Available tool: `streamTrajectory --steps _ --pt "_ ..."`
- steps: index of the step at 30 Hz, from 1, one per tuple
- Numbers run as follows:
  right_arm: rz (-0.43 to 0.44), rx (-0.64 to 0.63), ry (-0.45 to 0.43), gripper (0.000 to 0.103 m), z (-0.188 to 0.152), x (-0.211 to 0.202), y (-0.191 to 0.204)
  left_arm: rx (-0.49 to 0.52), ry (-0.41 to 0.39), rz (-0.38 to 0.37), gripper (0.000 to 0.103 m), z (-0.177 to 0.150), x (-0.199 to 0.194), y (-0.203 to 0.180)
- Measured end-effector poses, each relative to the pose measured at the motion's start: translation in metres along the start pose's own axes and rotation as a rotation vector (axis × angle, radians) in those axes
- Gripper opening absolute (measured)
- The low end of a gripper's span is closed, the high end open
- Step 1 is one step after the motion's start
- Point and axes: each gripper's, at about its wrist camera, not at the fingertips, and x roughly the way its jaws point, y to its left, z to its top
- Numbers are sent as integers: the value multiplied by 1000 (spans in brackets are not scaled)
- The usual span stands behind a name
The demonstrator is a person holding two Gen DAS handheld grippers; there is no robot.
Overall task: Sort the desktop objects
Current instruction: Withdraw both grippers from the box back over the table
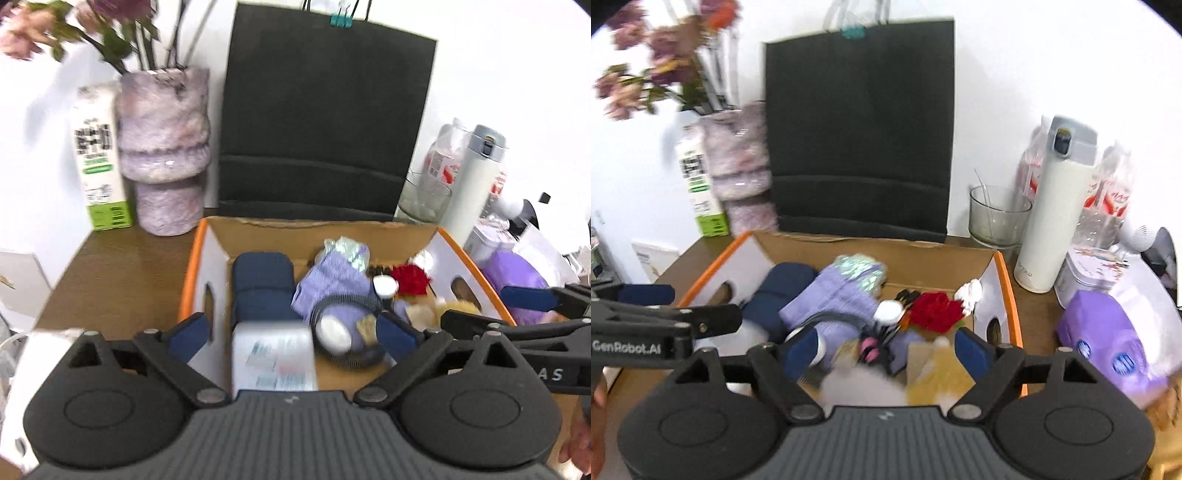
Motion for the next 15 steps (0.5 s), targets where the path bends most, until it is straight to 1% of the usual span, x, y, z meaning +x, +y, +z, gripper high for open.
streamTrajectory --steps 3,7,9,12,15 --pt "7 1 -37 88 -22 -34 11 0 -38 7 101 -24 -38 4" --pt "28 11 -62 92 -58 -72 24 72 -89 -7 103 -61 -97 3" --pt "30 20 -74 92 -79 -91 29 103 -103 -30 103 -82 -123 8" --pt "44 41 -103 93 -116 -123 35 135 -118 -88 103 -119 -163 25" --pt "83 47 -129 96 -155 -150 39 186 -108 -100 103 -158 -192 45"
